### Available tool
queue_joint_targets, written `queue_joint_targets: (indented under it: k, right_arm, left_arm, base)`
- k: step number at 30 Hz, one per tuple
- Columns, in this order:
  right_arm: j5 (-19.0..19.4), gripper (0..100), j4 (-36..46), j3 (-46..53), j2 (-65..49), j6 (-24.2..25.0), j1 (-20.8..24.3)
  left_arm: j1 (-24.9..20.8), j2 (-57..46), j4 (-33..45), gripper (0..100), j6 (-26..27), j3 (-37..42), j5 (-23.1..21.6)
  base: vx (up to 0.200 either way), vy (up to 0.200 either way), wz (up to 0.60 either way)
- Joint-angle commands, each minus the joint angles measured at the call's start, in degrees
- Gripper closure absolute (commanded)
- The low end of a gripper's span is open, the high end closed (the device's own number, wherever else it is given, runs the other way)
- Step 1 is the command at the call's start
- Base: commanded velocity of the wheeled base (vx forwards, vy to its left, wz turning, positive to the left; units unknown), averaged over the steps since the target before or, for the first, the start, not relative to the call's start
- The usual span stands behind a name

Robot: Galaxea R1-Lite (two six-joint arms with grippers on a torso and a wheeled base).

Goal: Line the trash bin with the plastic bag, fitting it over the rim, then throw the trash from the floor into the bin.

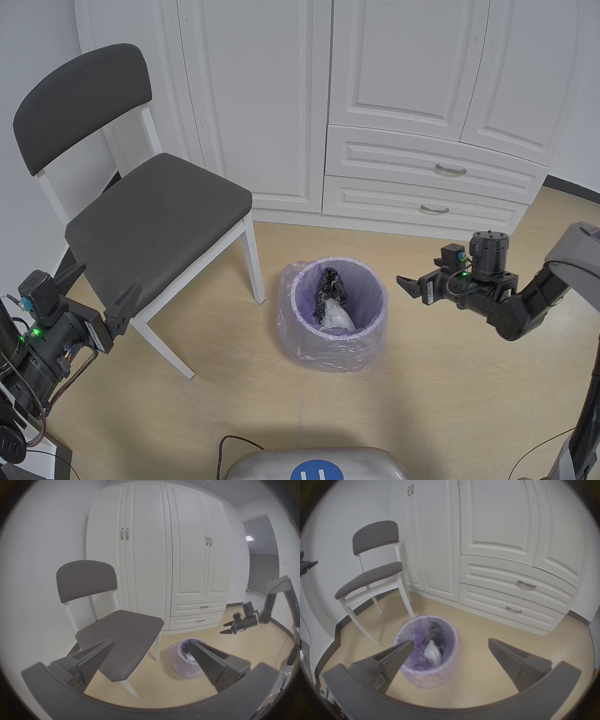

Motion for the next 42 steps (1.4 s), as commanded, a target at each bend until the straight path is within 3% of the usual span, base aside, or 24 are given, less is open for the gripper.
queue_joint_targets:
  k: [1,6,12,19,21,25,27,29,33,42]
  right_arm:
    - [-0.01,0,6.30,2.65,-11.37,-0.90,-5.05]
    - [0.08,0,17.64,2.56,-19.81,-0.55,-10.14]
    - [0.52,0,31.44,3.79,-28.78,1.65,-13.22]
    - [-0.18,0,32.76,10.74,-34.84,11.41,-14.36]
    - [-0.09,0,32.67,12.23,-35.90,11.49,-15.59]
    - [0.17,0,32.40,17.15,-40.03,11.85,-18.41]
    - [0.43,0,30.91,18.91,-42.84,11.93,-20.08]
    - [0.61,0,28.98,20.14,-44.60,12.64,-20.52]
    - [0.61,0,24.05,22.69,-46.27,15.18,-20.16]
    - [0.43,0,0.94,33.68,-47.50,17.03,-19.99]
  left_arm:
    - [-0.11,-0.55,0.03,0,0.22,1.62,-0.08]
    - [0.33,-1.43,0.03,0,0.31,0.83,-0.08]
    - [0.33,-1.25,0.03,0,0.04,-1.02,0.01]
    - [1.20,-1.34,0.82,0,0.22,-2.95,1.33]
    - [2.17,-1.43,0.82,0,0.48,-3.39,2.21]
    - [8.32,-1.51,0.91,0,2.42,-5.41,5.02]
    - [13.42,-2.92,1.00,0,2.94,-5.94,4.67]
    - [15.09,-3.89,1.35,0,3.03,-5.94,4.23]
    - [15.44,-4.85,2.14,0,3.03,-6.11,4.32]
    - [15.44,-6.17,3.19,0,2.68,-4.71,4.32]
  base:
    - [0.000,0.000,0.00]
    - [0.000,0.000,0.00]
    - [0.000,0.000,0.00]
    - [0.000,0.000,0.00]
    - [0.000,0.000,0.00]
    - [0.000,0.000,0.00]
    - [0.000,0.000,0.00]
    - [0.000,0.000,0.00]
    - [0.000,0.000,0.00]
    - [0.000,0.000,0.00]
